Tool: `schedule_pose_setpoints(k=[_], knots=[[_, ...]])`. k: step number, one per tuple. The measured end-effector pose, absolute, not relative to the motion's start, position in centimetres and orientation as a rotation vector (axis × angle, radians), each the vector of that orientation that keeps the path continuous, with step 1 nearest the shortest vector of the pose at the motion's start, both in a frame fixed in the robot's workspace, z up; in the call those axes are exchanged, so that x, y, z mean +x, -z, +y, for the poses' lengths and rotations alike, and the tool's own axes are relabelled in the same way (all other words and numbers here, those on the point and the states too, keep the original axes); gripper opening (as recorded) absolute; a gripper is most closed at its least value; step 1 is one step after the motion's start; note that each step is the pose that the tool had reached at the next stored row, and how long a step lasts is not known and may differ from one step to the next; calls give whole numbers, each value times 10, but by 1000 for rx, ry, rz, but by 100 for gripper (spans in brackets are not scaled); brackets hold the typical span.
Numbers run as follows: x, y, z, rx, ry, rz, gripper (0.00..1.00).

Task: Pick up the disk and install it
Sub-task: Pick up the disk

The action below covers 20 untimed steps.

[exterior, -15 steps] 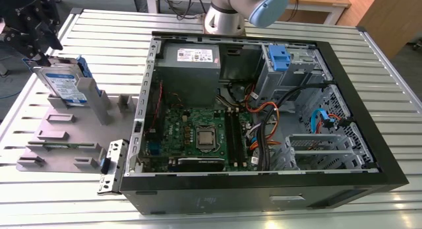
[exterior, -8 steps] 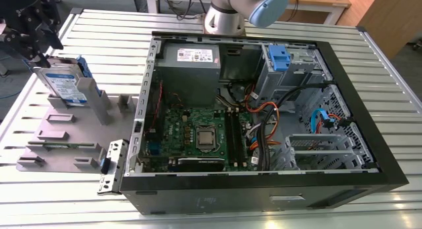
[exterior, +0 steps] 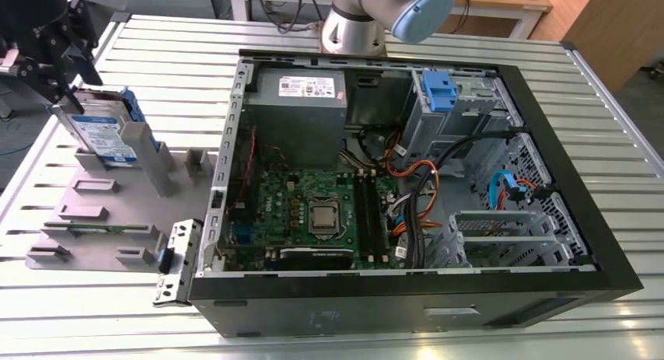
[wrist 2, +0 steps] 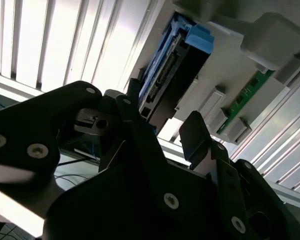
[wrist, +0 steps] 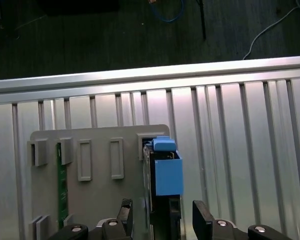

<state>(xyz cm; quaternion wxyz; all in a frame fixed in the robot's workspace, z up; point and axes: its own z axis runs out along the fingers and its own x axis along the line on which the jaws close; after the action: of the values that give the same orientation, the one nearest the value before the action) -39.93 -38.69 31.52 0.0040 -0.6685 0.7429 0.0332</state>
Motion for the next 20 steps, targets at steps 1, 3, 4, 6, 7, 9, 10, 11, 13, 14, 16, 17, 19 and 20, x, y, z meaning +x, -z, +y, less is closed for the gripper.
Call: schedule_pose_setpoints(k=[1, 3, 4, 6, 7, 9, 10, 11, 13, 14, 16, 17, 19, 20], knots=[[-399, -313, -387, -2100, -104, 2324, 59], [-399, -310, -387, -2112, -104, 2313, 59], [-399, -309, -387, -2121, -104, 2305, 59], [-399, -309, -387, -2146, -104, 2283, 59], [-399, -308, -387, -2159, -104, 2271, 59], [-399, -308, -387, -2184, -104, 2248, 59], [-399, -308, -387, -2193, -104, 2240, 59], [-399, -308, -387, -2195, -104, 2238, 59], [-399, -308, -387, -2195, -104, 2238, 59], [-399, -308, -387, -2195, -104, 2238, 59], [-399, -308, -387, -2195, -104, 2237, 59], [-399, -308, -387, -2195, -104, 2238, 59], [-399, -308, -387, -2195, -104, 2238, 59], [-399, -308, -387, -2195, -104, 2238, 59]])
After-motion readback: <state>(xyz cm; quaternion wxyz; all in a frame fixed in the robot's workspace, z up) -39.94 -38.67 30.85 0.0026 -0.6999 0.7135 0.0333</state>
